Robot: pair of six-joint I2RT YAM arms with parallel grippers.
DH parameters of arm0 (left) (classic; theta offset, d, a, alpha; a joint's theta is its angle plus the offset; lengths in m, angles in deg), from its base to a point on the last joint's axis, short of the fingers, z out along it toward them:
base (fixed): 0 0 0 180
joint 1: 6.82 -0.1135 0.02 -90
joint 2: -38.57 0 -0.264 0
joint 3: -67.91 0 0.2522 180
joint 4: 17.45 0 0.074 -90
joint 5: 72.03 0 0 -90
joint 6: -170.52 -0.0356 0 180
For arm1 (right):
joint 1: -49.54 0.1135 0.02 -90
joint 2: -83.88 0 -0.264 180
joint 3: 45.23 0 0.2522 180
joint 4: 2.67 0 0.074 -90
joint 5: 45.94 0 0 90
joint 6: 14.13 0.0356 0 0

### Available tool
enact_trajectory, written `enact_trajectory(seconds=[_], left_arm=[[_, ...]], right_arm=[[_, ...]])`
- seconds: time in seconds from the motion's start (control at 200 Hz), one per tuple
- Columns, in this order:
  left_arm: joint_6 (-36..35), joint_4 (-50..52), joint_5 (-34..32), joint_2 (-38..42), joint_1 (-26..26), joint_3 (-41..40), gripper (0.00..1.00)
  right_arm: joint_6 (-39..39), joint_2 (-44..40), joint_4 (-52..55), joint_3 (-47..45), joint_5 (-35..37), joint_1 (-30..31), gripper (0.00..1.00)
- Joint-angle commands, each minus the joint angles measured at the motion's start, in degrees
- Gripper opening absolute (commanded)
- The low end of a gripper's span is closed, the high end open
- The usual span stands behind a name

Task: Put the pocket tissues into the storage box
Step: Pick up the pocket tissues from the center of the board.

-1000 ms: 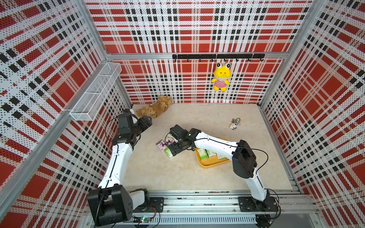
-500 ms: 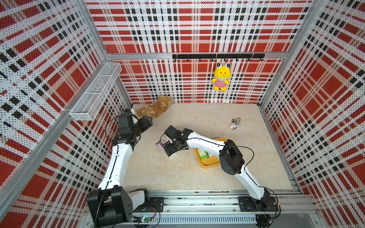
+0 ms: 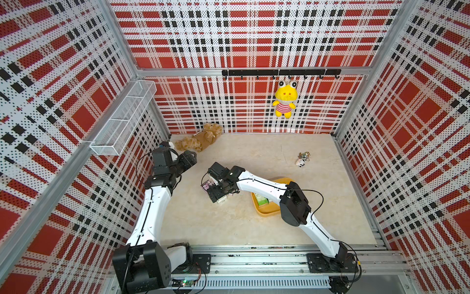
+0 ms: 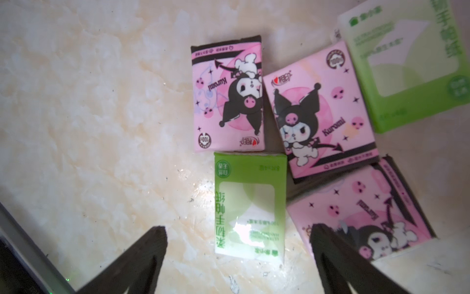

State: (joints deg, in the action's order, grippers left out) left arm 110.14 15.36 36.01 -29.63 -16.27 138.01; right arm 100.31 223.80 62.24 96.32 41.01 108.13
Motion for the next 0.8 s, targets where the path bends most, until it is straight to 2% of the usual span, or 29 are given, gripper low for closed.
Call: enact_trajectory(seconds=[0.0, 0.401, 0.797], left_arm=[[-1.0, 0.2, 0.2, 0.8, -0.1, -1.0, 0.79], [-0.6, 0.2, -0.2, 1.0, -0.1, -1.0, 0.79], [-0.9, 0.2, -0.2, 0.4, -0.1, -0.5, 0.79]], right_arm=[[-0.6, 2.2, 2.0, 1.4, -0.8, 0.5, 0.96], [-0.7, 7.2, 5.8, 7.5, -1.1, 0.5, 0.97], [-1.7, 8.0, 7.0, 9.1, 1.3, 0.6, 0.87]])
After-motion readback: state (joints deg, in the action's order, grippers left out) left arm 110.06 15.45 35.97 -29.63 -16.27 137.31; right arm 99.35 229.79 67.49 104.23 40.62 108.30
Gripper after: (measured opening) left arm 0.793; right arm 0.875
